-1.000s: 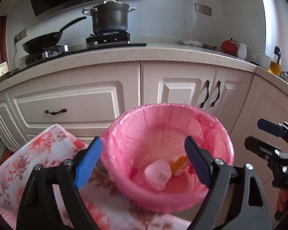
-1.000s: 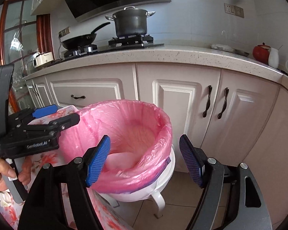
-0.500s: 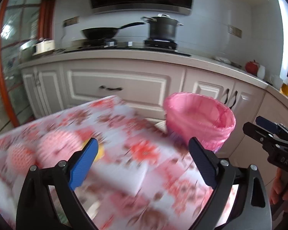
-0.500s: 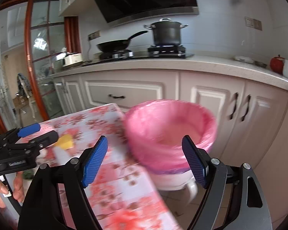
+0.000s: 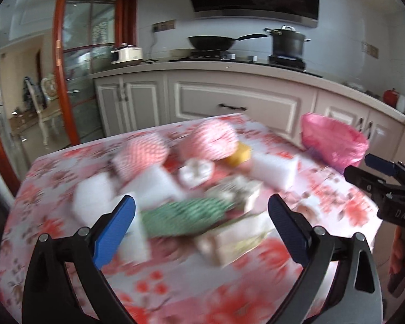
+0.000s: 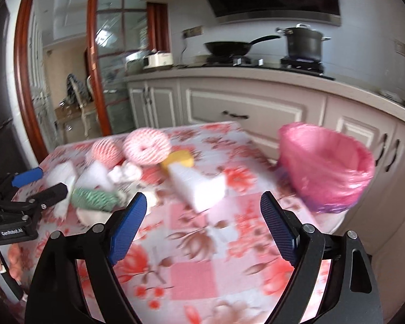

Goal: Collect trash
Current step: 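Move both open tools back over the table, then grasp the white paper bag with the left tool while the right tool grasps a paper cup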

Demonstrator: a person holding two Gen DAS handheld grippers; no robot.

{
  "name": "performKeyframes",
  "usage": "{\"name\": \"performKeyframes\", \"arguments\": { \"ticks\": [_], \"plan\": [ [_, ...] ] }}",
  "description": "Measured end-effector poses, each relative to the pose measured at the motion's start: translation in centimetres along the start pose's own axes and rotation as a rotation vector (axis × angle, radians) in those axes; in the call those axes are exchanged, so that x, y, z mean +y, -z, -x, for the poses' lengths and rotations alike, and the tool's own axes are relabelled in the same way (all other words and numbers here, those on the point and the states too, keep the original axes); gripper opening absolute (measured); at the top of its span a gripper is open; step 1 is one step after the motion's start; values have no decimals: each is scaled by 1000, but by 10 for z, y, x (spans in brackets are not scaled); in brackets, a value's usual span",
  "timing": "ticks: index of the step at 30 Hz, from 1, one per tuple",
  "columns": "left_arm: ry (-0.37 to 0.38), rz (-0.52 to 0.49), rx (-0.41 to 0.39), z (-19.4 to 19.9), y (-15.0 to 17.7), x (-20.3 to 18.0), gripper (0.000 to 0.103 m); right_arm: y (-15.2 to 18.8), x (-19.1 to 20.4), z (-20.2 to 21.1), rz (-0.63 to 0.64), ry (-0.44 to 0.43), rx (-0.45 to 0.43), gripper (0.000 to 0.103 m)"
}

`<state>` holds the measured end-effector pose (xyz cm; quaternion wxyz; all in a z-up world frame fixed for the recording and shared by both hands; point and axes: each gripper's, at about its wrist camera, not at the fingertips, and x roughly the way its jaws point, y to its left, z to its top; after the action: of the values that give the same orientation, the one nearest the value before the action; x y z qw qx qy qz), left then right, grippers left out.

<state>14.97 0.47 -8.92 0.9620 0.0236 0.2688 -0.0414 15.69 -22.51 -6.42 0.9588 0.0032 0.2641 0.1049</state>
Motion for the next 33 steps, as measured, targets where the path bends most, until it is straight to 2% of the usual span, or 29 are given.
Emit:
{"name": "performKeyframes", "arguments": {
  "ticks": [3,7,12,17,22,28,30,31,32,33],
  "plan": [
    [-37,18,28,4,16,22,96,10,15,-7,28,-18,28,81],
    [-41,63,52,3,26,35,96,22,32,-18,64,-66,74,81],
    [-76,80,62,-2,29,44,96,29,48,-38,106,-113,128,81],
    [-88,117,87,-12,29,51,96,25,71,-64,178,-193,171,81],
    [-97,156,111,-24,28,60,96,18,90,-86,297,-203,185,82],
    [-109,218,147,-41,27,73,95,12,98,-101,360,-283,207,83],
    [-112,224,158,-47,26,75,95,13,98,-104,372,-309,222,68],
    [-114,221,165,-51,25,76,95,15,97,-105,375,-310,236,53],
    [-120,216,177,-56,25,76,95,17,96,-106,370,-312,245,44],
    [-122,215,186,-60,25,78,95,18,94,-106,360,-321,254,39]
  ]
}}
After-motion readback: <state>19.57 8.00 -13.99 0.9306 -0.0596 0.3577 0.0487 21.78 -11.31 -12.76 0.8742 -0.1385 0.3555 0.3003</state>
